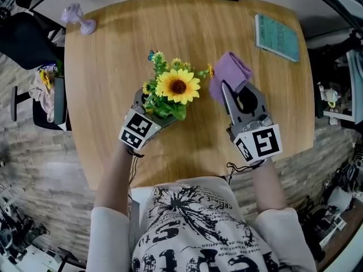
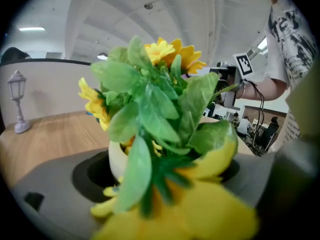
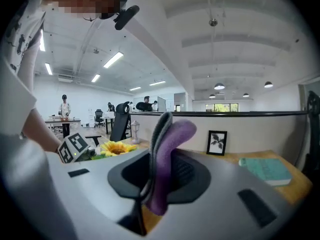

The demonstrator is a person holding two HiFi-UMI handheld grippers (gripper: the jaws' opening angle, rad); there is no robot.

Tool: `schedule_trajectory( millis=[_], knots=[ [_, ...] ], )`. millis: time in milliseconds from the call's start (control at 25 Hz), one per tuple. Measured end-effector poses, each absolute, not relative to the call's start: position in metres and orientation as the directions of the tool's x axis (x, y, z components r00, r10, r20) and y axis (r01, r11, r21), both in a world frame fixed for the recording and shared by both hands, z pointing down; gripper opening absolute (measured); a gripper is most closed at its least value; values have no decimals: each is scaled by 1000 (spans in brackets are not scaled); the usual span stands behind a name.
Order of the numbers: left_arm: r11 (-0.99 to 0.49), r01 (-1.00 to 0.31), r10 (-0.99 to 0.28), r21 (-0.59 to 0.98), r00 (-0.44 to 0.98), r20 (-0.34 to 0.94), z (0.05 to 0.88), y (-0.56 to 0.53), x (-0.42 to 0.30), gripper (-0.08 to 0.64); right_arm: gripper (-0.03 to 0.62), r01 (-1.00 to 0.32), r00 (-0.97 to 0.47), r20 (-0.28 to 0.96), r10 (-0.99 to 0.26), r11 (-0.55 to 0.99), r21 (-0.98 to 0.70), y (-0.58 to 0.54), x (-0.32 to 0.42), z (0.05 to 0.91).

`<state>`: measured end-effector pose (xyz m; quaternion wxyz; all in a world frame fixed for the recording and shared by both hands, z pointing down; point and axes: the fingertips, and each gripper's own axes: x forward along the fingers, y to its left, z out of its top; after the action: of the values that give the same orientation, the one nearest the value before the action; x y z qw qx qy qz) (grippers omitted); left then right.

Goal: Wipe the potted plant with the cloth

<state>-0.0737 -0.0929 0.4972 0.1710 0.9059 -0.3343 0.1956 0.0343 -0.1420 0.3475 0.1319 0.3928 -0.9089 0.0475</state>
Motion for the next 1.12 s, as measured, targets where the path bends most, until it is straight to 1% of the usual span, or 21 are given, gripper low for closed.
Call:
schedule_trajectory(
  millis=[200, 400, 520, 600, 680, 720, 840, 1000, 1120],
  knots=[
    [-749, -638, -483, 178, 710, 513, 518, -88, -60, 529, 75, -703, -681, 290, -673, 711, -2, -151, 38, 359],
    [-791, -604, -462, 100, 696, 550, 528, -87, -65, 529, 75, -710, -684, 261, -681, 704, -24, -166, 34, 352],
    [-803, -593, -469, 55, 687, 554, 535, -85, -68, 531, 75, -707, -683, 258, -683, 707, -2, -168, 30, 350],
    [-803, -595, -478, 36, 679, 557, 537, -84, -67, 541, 75, -716, -672, 250, -697, 698, 17, -167, 31, 347],
    [-788, -614, -496, 32, 665, 558, 536, -85, -69, 589, 75, -719, -668, 241, -704, 694, 34, -164, 30, 342],
    [-778, -627, -509, 30, 657, 556, 534, -85, -71, 589, 75, -717, -669, 237, -704, 696, 42, -161, 28, 340],
    [-749, -662, -550, 33, 648, 527, 516, -82, -76, 591, 75, -712, -674, 223, -704, 700, 56, -153, 25, 328],
    [-711, -700, -612, 66, 662, 433, 472, -77, -83, 590, 75, -724, -664, 193, -722, 686, 76, -144, 23, 307],
    [-672, -737, -667, 75, 646, 372, 434, -71, -96, 582, 75, -742, -647, 179, -741, 666, 74, -135, 20, 292]
  ],
)
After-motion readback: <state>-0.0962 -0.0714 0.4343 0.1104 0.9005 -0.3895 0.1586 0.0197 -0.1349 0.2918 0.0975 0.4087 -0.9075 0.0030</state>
